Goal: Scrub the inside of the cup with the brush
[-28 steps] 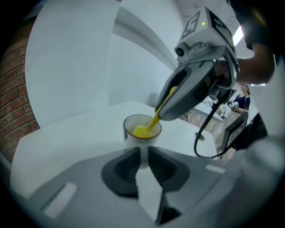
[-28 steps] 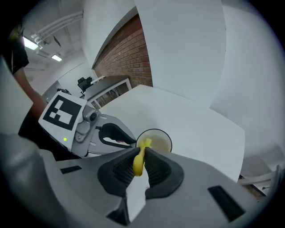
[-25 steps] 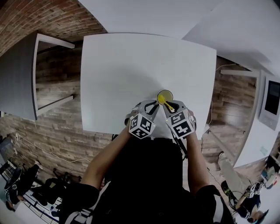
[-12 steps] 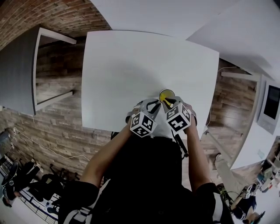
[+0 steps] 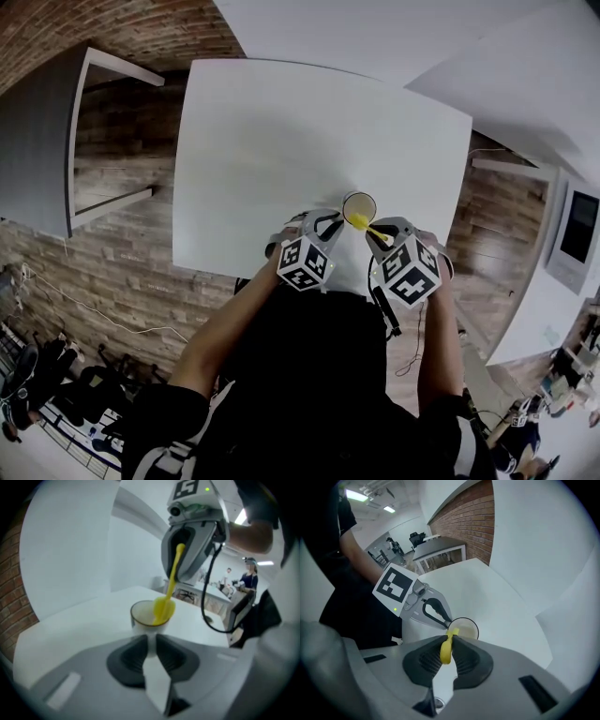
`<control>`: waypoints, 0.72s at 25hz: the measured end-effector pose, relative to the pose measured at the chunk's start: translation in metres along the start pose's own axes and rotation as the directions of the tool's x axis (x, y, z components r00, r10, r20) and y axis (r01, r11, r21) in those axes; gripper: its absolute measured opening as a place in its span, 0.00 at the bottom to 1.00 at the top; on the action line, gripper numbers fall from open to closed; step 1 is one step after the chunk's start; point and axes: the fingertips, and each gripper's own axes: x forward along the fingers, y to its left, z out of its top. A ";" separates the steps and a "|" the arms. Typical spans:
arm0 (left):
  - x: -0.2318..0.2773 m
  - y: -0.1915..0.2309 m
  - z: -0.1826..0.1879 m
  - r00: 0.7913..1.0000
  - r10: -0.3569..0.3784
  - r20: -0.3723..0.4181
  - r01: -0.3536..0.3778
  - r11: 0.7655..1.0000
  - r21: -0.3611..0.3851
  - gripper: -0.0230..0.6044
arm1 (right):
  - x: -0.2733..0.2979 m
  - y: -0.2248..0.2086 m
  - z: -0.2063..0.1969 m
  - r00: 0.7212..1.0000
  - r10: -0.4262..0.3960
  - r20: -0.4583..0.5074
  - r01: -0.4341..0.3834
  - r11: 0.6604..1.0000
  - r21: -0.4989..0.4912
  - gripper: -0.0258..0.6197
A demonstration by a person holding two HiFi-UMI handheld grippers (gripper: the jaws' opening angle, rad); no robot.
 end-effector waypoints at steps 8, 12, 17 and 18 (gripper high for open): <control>-0.002 -0.003 -0.002 1.000 -0.019 -0.006 0.019 1.000 0.017 0.13 | 0.046 0.002 -0.005 0.996 0.000 -0.092 -0.007 0.997 -0.073 0.09; -0.002 -0.004 -0.002 1.000 -0.025 -0.005 0.025 1.000 0.013 0.13 | 0.068 0.000 -0.009 0.989 -0.019 -0.144 0.005 0.995 -0.097 0.09; -0.002 -0.004 -0.002 1.000 -0.024 -0.008 0.024 0.999 0.022 0.13 | 0.075 -0.003 -0.001 0.988 -0.030 -0.154 0.009 0.991 -0.134 0.09; -0.002 -0.003 -0.002 1.000 -0.025 -0.007 0.026 0.999 0.021 0.13 | 0.077 -0.004 0.001 0.989 -0.027 -0.146 0.007 0.991 -0.134 0.09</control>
